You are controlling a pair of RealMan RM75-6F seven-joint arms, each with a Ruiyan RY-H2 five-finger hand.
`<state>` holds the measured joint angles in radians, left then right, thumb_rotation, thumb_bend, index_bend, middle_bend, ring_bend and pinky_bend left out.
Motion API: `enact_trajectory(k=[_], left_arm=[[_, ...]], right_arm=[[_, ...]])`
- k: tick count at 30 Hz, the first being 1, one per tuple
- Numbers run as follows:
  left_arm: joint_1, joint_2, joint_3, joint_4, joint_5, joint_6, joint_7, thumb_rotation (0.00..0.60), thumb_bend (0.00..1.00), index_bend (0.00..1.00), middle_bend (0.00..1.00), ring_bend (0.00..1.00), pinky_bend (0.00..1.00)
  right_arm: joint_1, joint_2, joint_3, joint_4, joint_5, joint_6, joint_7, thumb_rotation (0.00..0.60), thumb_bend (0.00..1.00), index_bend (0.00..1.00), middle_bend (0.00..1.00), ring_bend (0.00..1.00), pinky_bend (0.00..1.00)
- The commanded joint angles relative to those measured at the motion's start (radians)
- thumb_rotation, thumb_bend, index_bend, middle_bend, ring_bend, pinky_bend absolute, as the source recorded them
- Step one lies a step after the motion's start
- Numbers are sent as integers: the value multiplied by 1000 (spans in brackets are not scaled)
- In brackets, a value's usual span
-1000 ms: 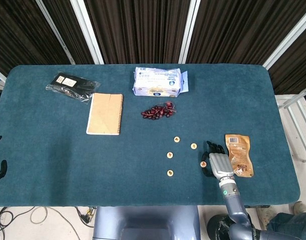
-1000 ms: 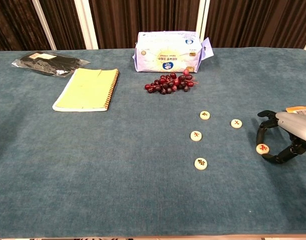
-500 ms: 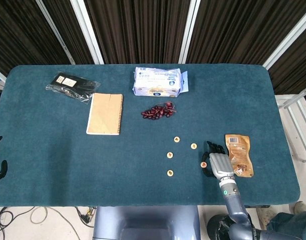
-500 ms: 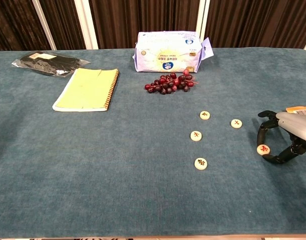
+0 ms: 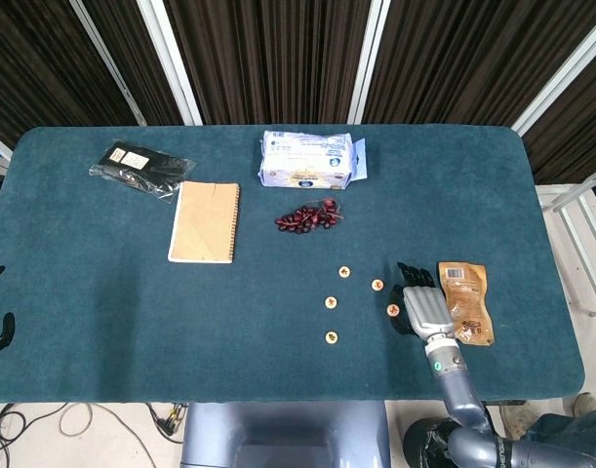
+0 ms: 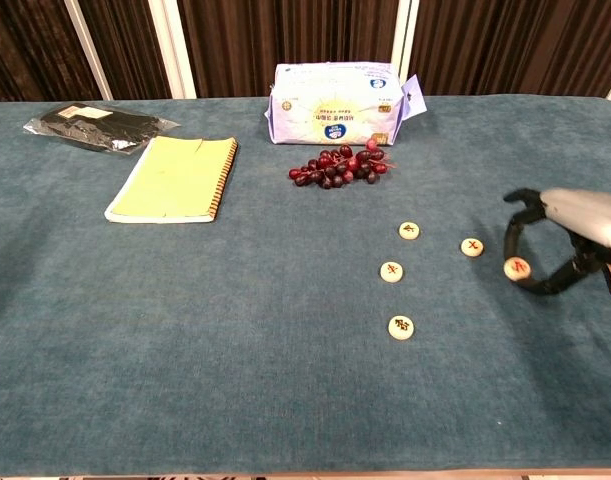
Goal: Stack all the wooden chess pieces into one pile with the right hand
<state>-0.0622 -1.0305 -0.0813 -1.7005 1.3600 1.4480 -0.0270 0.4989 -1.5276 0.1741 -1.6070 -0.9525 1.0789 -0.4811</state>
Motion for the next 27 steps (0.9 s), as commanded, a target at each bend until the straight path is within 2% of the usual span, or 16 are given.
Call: enact_trajectory(k=[1, 4, 8, 15, 19, 27], left_arm=[[0, 0, 0, 0, 0, -1, 0, 600, 488, 127, 0, 0, 0], [0, 1, -1, 0, -2, -1, -4, 600, 488, 127, 0, 0, 0], [0, 2, -2, 1, -4, -3, -9, 600, 487, 127, 0, 0, 0], [-1, 3, -2, 1, -7, -7, -11, 600, 488, 127, 0, 0, 0], [0, 4, -4, 2, -11, -7, -16, 600, 488, 127, 0, 0, 0], [-1, 3, -2, 3, -6, -5, -11, 600, 488, 127, 0, 0, 0]], right_arm=[[50, 23, 28, -16, 47, -47, -53, 600, 410, 524, 0, 0, 0], [139, 12, 70, 21, 124, -106, -139, 600, 411, 524, 0, 0, 0], [203, -8, 88, 53, 228, -139, -197, 600, 411, 524, 0, 0, 0], [268, -48, 88, 119, 309, -153, -226, 600, 410, 524, 0, 0, 0], [287, -59, 68, 154, 345, -169, -234, 600, 410, 524, 0, 0, 0], [291, -57, 47, 170, 357, -170, -201, 600, 410, 524, 0, 0, 0]])
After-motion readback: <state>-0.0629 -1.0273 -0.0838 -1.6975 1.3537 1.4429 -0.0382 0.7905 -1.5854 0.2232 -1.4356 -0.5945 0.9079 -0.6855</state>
